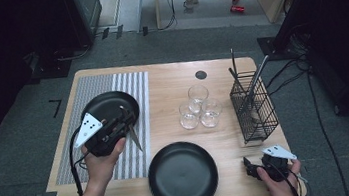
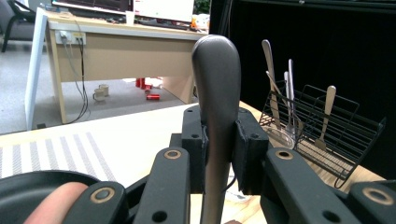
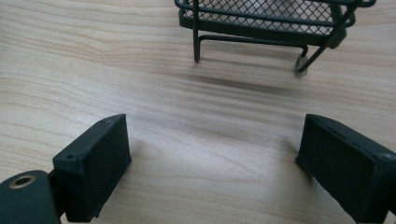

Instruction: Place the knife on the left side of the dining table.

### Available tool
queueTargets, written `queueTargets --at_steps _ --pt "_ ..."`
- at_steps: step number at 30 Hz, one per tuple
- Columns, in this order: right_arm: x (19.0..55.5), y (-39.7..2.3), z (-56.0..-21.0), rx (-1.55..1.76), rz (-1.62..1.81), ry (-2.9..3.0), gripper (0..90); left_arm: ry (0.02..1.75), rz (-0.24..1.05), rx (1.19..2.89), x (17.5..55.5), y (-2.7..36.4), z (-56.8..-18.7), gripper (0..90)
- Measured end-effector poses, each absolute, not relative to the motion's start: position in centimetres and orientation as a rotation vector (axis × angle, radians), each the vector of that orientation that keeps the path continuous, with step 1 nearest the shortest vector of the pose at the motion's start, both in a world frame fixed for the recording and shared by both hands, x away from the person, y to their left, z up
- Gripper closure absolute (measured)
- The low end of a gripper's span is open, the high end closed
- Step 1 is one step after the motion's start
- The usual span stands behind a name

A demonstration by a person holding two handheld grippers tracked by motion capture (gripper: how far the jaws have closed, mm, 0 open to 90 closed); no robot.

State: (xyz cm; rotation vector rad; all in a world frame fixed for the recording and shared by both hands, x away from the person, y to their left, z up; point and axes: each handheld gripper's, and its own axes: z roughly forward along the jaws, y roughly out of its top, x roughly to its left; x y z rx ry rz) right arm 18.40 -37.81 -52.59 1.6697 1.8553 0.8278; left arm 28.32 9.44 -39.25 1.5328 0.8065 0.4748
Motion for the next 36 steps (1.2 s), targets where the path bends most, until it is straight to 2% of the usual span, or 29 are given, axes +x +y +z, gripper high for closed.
queueTargets --at_steps 36 --pt "18.6 -38.0 -52.6 1.69 0.812 1.843 4.4 0.812 0.468 1.574 28.0 9.4 -40.7 77.9"
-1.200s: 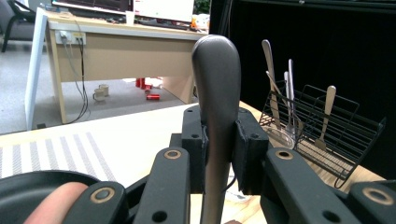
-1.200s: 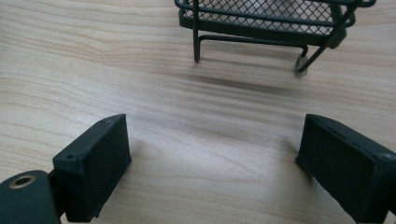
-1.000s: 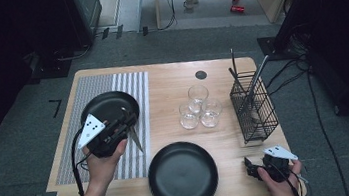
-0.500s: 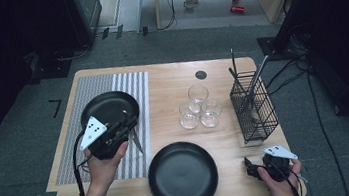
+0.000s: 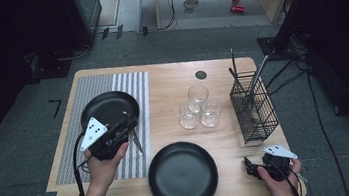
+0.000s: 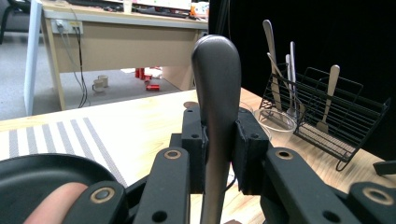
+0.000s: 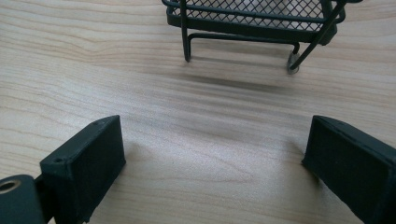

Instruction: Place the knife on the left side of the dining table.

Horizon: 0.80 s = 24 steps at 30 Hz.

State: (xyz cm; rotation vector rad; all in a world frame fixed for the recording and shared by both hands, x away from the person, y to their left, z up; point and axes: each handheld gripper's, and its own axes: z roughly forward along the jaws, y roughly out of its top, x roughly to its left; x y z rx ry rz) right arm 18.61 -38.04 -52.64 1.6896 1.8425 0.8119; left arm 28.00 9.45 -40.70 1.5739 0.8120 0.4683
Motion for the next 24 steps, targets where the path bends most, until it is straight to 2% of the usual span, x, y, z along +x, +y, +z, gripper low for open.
queueTargets --at_steps 24 --pt "18.6 -38.1 -52.6 1.688 0.812 1.843 4.4 0.91 0.41 1.547 27.8 13.5 -41.1 76.5"
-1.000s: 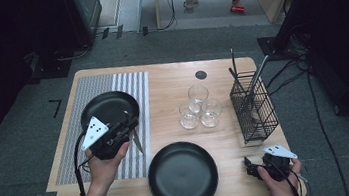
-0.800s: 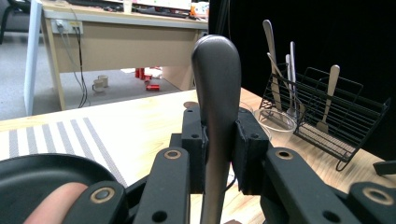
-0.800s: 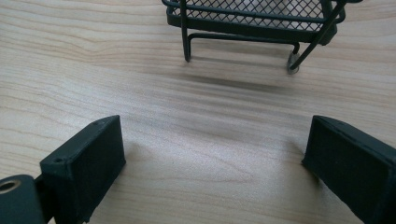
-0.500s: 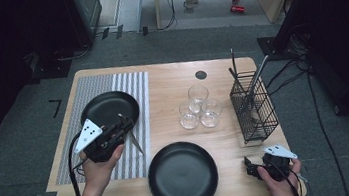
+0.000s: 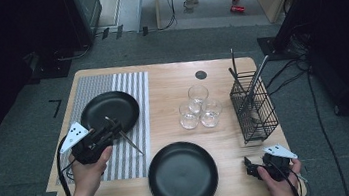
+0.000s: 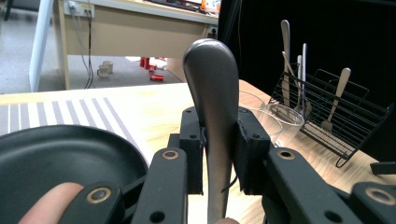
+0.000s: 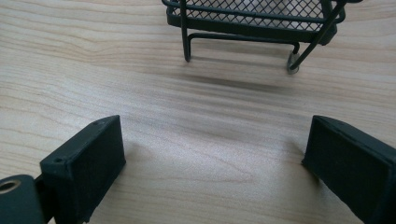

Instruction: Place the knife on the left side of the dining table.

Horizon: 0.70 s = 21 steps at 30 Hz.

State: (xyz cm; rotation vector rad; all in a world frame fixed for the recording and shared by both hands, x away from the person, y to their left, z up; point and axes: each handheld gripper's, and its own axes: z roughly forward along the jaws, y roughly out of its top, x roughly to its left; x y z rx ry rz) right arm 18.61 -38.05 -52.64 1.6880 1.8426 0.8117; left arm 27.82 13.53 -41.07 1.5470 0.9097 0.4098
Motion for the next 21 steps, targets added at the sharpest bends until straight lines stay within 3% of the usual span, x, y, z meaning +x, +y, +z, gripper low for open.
queueTargets --at_steps 21 --pt "18.6 -38.1 -52.6 1.699 0.809 1.835 4.4 1.019 0.421 1.518 26.9 17.9 -42.8 75.1"
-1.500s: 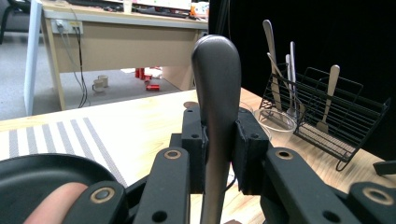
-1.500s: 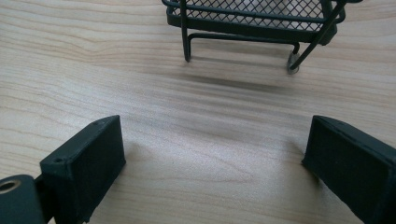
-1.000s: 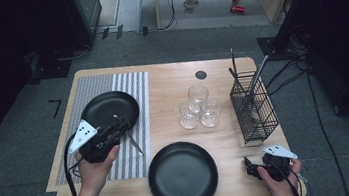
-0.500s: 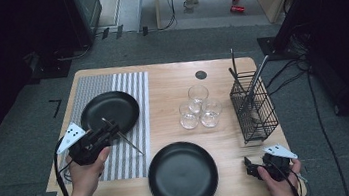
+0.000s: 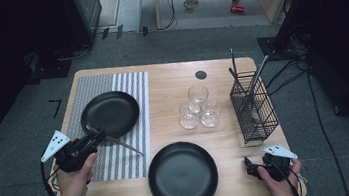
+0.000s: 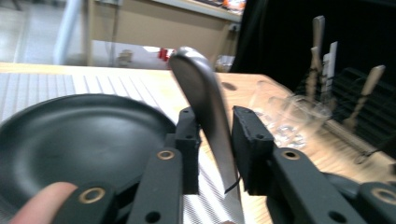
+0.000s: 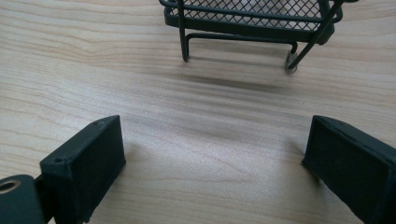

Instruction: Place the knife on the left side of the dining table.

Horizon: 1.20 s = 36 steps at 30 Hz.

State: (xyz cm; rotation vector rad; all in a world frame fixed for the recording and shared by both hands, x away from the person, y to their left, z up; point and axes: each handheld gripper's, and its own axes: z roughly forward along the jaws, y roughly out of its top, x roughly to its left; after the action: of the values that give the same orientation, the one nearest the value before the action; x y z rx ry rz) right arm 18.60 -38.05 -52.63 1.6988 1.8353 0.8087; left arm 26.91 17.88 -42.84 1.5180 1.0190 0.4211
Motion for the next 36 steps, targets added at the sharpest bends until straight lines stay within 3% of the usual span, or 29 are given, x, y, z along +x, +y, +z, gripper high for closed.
queueTargets --at_steps 22,31,36 --pt "18.6 -38.1 -52.6 1.704 0.807 1.828 4.3 1.163 0.302 1.391 26.7 21.8 -46.5 76.0" --pt "18.6 -38.1 -52.6 1.704 0.807 1.828 4.3 1.063 0.146 1.317 26.7 21.3 -45.8 84.6" --pt "18.6 -38.1 -52.6 1.704 0.807 1.828 4.3 1.028 0.194 1.341 26.4 20.3 -44.9 85.2"
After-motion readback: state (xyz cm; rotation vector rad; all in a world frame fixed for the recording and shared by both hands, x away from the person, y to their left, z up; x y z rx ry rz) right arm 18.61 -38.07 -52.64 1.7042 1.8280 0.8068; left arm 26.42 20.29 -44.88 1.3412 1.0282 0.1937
